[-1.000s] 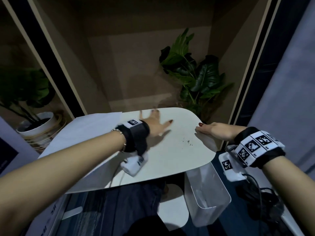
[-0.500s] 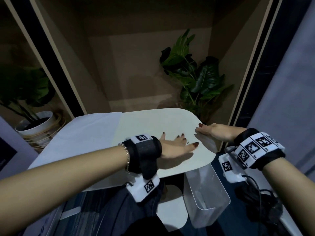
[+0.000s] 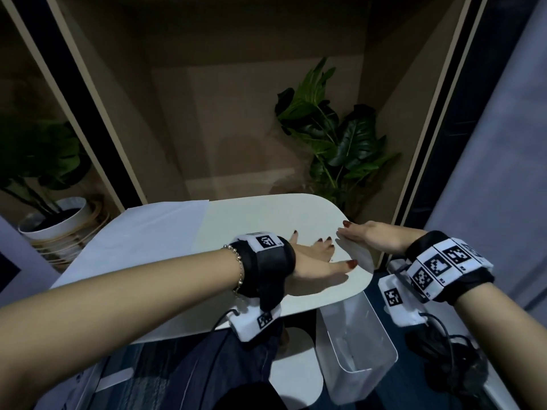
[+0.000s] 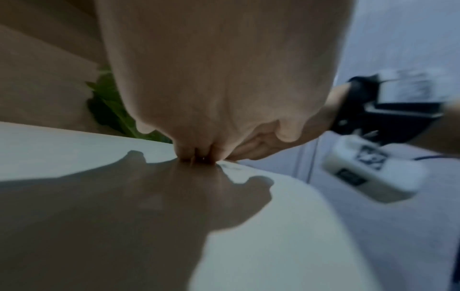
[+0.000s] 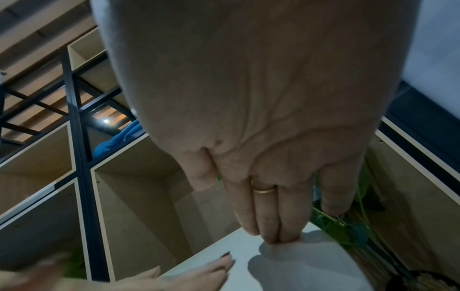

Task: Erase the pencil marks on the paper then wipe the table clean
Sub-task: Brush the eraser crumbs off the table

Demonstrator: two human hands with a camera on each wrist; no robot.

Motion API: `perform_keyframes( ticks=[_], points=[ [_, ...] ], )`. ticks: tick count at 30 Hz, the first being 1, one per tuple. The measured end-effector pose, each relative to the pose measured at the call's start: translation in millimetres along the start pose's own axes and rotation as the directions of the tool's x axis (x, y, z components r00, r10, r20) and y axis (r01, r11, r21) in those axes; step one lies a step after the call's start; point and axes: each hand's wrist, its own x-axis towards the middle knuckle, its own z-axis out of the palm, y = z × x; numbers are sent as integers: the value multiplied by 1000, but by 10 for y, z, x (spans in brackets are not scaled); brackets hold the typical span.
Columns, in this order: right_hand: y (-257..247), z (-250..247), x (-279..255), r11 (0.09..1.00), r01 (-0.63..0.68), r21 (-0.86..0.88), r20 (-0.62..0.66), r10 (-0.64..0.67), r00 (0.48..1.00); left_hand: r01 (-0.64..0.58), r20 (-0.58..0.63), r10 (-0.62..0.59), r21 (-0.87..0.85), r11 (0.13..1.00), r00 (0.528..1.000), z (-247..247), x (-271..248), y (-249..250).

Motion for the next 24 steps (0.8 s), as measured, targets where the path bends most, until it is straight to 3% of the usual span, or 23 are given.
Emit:
perform_keyframes(
  ticks=[3,6,8,9,11,13,14,17,20,24],
  points=[
    [7,6,-23,1000,4,0,-1,-4,1000,19,-38,-19,-9,1000,999,-137,-145,-70],
    [-67,7,-152,1000,7,11,8,-7,1000,96,-107,-82,130,987,991,-286,-401,-351],
    [-210,43,-307,999,10,-50,16,-9,1000,169,-55,-160,244,955,986,-318,-583,-596],
    [-330,77,-411,987,24,-161,29,-19,999,208,-5,-215,277,938,977,-314,-670,-714],
    [-563,248,-542,881,122,-457,74,-100,992,271,110,-315,300,915,943,-272,-782,-936],
    [-758,566,-616,714,284,-640,176,-224,959,285,186,-345,287,915,920,-202,-795,-1099],
    [-836,757,-659,671,352,-652,235,-263,936,275,205,-338,286,918,918,-160,-777,-1141],
    [-906,1232,-785,699,455,-552,353,-299,887,210,215,-286,315,925,934,-42,-703,-1131],
    [-779,1228,-859,702,401,-588,324,-250,912,177,175,-234,291,940,956,18,-645,-1025],
    [-462,860,-824,708,189,-680,172,-97,980,153,156,-198,265,952,968,19,-571,-999]
  ],
)
